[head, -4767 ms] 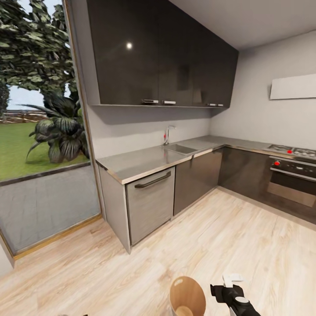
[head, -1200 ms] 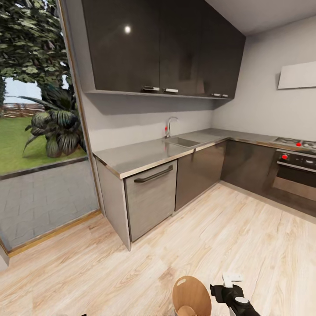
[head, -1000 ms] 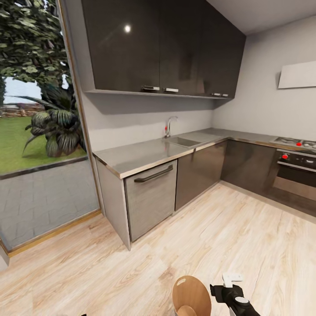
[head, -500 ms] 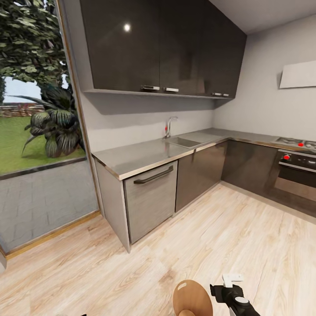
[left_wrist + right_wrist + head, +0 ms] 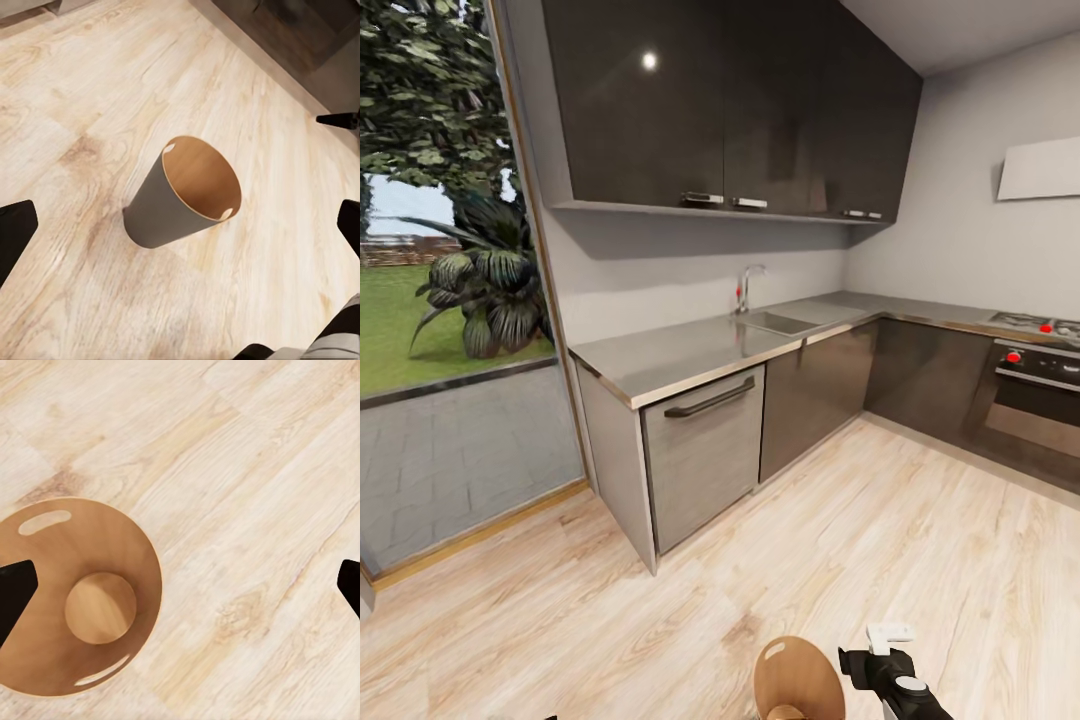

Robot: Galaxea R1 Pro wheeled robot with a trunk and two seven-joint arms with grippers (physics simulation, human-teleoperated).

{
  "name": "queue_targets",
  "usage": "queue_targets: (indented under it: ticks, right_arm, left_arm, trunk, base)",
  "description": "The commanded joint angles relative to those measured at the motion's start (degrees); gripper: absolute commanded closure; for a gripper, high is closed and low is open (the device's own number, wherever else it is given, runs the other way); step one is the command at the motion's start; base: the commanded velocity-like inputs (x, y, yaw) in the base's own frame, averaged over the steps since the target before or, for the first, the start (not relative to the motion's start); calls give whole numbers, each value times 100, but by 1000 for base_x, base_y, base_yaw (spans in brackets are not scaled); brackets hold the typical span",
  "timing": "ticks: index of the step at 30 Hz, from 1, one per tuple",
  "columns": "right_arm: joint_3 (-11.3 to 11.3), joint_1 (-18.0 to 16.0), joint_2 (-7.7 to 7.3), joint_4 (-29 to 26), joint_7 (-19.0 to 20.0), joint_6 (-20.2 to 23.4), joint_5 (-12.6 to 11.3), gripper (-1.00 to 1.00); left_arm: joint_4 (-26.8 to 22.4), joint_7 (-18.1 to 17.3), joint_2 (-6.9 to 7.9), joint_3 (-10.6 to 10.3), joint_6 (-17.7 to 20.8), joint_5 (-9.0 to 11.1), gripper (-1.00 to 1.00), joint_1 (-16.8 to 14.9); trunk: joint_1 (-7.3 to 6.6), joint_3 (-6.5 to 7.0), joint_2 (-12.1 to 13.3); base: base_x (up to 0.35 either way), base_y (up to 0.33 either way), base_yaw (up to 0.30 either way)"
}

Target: Put the three can of soda from the living room inside the tash can in the kitchen.

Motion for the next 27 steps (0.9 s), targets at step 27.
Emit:
queue_targets:
  ticks: [27]
  right_arm:
    - [0,0,0,4,0,7,4,-100]
  left_arm:
    - [0,1,-1,0,0,0,-100,-1]
  trunk:
    - [550,-670,-1004]
  base:
    - [0,0,0]
